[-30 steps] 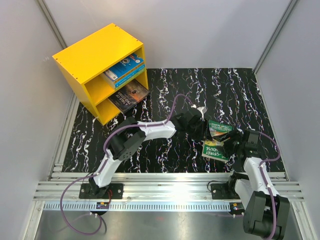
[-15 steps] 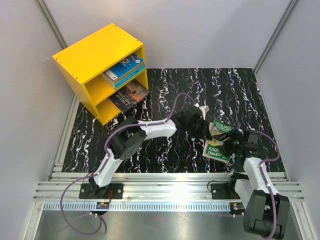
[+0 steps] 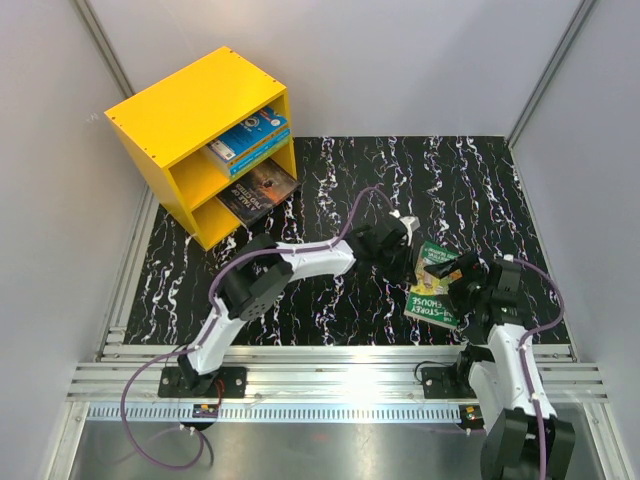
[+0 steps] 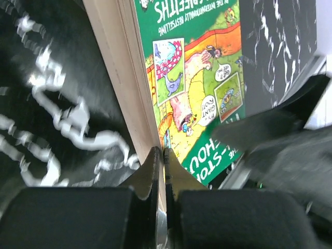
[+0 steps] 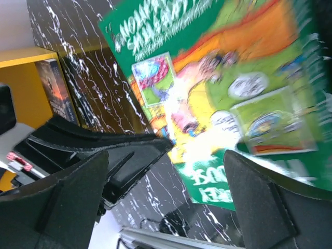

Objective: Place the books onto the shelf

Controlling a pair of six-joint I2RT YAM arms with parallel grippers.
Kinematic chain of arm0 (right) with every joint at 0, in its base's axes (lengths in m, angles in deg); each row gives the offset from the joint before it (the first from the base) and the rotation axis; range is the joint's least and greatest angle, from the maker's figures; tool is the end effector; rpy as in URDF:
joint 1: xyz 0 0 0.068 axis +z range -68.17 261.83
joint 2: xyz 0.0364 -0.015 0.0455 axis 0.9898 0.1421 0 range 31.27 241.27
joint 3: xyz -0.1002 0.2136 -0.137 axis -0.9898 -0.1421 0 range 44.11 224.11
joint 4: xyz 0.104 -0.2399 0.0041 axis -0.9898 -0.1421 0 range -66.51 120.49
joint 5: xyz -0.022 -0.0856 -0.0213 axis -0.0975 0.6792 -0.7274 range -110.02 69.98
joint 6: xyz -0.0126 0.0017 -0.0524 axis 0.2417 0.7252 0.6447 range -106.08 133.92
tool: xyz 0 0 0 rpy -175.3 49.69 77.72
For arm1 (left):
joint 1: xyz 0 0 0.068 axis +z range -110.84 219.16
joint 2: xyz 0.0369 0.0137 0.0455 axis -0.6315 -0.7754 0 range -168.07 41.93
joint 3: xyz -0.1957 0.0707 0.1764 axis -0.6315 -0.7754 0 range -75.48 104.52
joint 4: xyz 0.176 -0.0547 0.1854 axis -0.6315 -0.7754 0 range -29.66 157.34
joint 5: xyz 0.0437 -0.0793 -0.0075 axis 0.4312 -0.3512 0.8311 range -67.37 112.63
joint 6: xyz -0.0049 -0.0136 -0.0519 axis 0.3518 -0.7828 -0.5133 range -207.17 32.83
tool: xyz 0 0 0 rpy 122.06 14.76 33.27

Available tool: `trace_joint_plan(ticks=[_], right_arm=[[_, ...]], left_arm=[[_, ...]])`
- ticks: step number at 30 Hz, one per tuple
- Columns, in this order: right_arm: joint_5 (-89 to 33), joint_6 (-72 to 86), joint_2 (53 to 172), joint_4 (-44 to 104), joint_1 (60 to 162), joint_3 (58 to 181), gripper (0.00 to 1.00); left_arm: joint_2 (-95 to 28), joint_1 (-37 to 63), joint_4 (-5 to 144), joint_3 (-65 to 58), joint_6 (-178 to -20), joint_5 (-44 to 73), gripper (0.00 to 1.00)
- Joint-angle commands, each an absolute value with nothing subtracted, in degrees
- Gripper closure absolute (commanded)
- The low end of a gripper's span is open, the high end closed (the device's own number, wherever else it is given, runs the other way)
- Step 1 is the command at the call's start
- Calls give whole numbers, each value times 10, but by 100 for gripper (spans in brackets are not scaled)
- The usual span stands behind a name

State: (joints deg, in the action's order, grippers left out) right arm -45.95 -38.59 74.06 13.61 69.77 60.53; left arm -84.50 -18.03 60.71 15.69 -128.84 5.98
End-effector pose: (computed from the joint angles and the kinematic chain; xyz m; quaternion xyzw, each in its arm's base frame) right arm 0.1497 -0.0161 0.1652 0.4025 0.8038 0.3269 0.2916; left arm 0.2580 -0.4189 0.1613 0.1805 0.8873 -0.3924 0.1618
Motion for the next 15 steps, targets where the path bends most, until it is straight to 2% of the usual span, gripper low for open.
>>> trace_joint_plan(ticks=[1,7,15], right_arm=[[-411,-343,690,27,701,649,0],[-424,-342,695,39,701,629,0],[-507,-400,728,211,701,532,0]], left_arm=[[-758,-154,607,103,-1254,52,100],[-661,-103,594,57,-1230,25,100],[-617,-96,537,109,-1221,-3,100]])
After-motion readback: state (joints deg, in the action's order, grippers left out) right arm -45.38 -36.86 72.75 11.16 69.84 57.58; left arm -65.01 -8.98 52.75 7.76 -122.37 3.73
